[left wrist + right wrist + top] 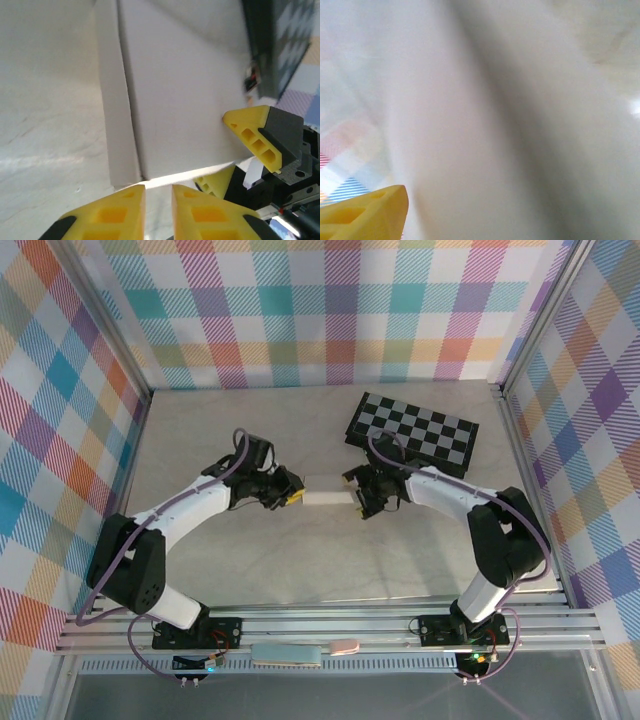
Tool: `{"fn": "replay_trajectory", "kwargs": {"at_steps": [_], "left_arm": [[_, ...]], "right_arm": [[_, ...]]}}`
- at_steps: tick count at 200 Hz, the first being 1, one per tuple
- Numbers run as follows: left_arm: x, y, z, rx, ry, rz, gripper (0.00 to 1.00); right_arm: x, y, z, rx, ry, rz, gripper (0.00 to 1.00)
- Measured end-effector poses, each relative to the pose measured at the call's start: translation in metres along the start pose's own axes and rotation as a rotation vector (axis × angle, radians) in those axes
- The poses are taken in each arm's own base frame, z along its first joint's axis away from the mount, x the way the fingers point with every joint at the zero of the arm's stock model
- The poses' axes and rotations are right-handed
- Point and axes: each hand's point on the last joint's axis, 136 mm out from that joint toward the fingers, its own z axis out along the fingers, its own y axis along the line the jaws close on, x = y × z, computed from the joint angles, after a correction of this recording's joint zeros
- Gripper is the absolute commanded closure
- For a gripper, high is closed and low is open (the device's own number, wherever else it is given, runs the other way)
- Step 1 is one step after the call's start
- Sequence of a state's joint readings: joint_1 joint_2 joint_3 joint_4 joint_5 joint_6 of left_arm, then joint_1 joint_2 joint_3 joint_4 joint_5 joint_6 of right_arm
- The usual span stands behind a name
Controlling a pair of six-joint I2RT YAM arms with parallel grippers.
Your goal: Fold the paper box
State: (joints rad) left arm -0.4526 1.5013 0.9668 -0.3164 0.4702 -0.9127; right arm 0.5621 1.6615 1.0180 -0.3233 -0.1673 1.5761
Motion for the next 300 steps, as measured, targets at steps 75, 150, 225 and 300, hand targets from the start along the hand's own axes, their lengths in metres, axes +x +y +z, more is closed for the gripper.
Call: {"fn": "replay_trajectory", "kwargs": {"at_steps": [75,150,225,300], "left_arm": [[0.013,0.026,-0.012,-0.113,-0.003,0.0,0.15],[-0.051,-0.033,-0.135,-0.016,-0.474,0.219,0.0],[-0.086,0.068,-0.21,-0.502,-1.014,0.35,0.0],[-0.101,0.141,-0.171,-0.741,-0.979,0.479,0.0]], "right_arm": [[-0.006,-0.031,-0.039,0.138,-0.021,-0.117,0.01],[-0.06,0.015,-0.233,-0.062,-0.643,-0.618,0.01],[-0.127,-0.09,-0.226,0.209,-1.12,-0.947,0.01],[-0.151,-0.135,-0.154,0.292,-1.05,-1.061,0.01]]}}
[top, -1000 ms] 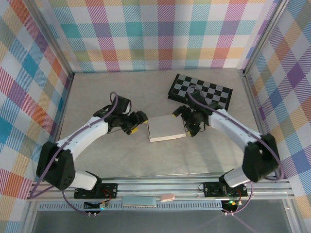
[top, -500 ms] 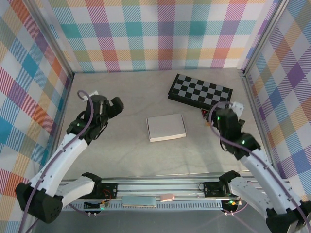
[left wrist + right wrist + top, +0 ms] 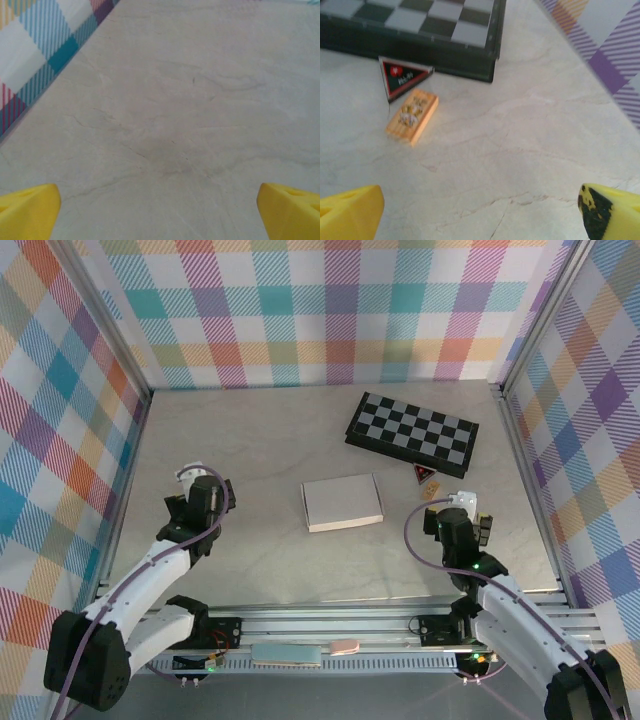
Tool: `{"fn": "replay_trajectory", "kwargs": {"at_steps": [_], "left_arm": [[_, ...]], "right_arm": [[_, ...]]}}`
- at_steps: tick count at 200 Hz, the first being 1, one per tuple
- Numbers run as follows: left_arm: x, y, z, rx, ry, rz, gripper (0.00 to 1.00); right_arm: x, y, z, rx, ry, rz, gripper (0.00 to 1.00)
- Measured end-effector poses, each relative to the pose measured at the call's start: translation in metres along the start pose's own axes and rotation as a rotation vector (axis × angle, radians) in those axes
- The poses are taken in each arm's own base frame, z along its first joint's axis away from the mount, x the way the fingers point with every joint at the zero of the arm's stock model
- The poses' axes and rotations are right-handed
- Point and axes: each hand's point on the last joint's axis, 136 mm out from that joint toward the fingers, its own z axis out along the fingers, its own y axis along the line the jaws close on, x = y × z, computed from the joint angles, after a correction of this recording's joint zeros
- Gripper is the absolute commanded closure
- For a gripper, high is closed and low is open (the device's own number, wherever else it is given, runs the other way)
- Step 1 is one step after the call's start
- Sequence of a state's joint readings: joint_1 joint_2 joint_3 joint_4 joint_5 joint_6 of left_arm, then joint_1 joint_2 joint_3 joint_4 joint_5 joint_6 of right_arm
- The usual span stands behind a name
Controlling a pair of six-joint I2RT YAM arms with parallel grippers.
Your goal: Fold the paper box
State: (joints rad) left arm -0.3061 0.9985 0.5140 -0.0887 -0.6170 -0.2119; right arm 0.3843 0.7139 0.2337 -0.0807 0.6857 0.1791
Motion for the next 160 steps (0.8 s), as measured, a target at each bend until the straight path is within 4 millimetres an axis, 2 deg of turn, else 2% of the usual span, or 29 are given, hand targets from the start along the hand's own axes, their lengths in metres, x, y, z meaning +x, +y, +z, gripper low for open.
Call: {"fn": "replay_trajectory", "kwargs": {"at_steps": [40,81,101,125,150,160], "left_arm": [[0.022,-0.011,0.038,0.016,0.038,0.06,0.0],[0.038,-0.016,0.072,0.02,0.072,0.072,0.0],[0.037,-0.024,0.084,0.046,0.071,0.077,0.0],[0.021,-0.032,0.097,0.084,0.015,0.065,0.0],[0.018,-0.033,0.099,0.133,-0.063,0.03,0.0],[0.025,-0.03,0.098,0.144,-0.09,0.024,0.0]], "right_arm": [[-0.005,0.022,0.027,-0.095,0.002,-0.019,0.01],[-0.019,0.02,0.066,-0.138,-0.015,0.074,0.01],[-0.033,0.025,0.085,-0.174,-0.036,0.082,0.01],[-0.053,0.029,0.101,-0.221,-0.105,0.106,0.01],[-0.042,0.022,0.114,-0.235,-0.101,0.136,0.01],[-0.04,0.021,0.115,-0.24,-0.1,0.141,0.01]]}}
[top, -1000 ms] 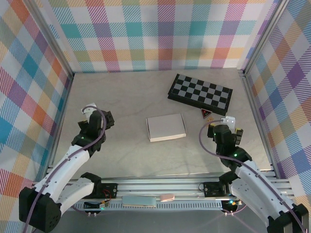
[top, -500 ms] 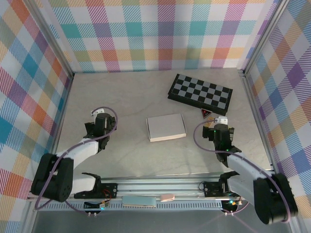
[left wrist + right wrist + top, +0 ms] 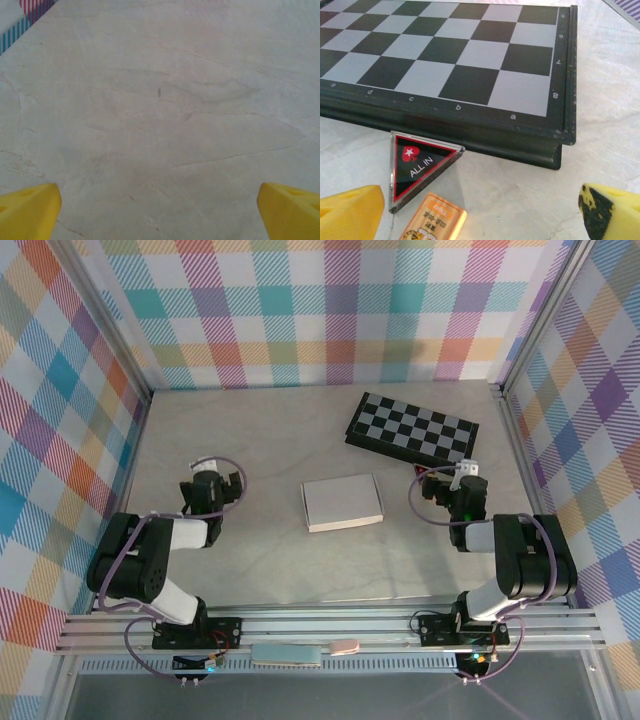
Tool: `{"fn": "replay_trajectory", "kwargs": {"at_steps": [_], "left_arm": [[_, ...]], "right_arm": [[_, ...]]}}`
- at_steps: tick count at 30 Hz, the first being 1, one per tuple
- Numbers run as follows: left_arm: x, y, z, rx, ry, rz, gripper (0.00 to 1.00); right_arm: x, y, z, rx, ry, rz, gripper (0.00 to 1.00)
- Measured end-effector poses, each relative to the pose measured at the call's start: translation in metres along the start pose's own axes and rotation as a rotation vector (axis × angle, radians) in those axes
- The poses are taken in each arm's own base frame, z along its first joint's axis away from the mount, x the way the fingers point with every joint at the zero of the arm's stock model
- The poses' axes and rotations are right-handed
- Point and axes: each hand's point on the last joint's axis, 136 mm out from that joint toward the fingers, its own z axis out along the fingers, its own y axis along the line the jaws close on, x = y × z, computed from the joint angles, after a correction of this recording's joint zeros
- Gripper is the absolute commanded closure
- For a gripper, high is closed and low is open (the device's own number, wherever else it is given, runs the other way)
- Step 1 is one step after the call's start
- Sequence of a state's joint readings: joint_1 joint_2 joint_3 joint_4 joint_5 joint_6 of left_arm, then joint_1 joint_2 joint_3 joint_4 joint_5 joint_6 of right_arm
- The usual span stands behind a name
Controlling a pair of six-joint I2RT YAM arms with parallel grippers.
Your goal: Fold the paper box
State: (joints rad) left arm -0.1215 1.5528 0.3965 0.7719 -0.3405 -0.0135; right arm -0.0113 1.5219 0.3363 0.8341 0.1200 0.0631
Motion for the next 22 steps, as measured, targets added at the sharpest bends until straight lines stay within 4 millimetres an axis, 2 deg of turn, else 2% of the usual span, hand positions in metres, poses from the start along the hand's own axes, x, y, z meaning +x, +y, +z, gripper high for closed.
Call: {"fn": "replay_trajectory", "kwargs": {"at_steps": [3,7,10,22], "left_arm": [[0.02,0.001,-0.001,0.011,0.04,0.016,0.0],[0.007,-0.001,0.003,0.027,0.003,-0.004,0.0],[0.001,-0.002,0.003,0.036,-0.019,-0.012,0.0],[0.001,-0.003,0.003,0.043,-0.019,-0.012,0.0]], "right_arm": [[-0.006,0.005,0.002,-0.022,-0.007,-0.003,0.01],[-0.02,0.013,0.006,-0.038,-0.039,-0.012,0.01],[-0.021,0.015,0.006,-0.044,-0.039,-0.014,0.01],[-0.02,0.016,0.006,-0.047,-0.035,-0.03,0.01]]}}
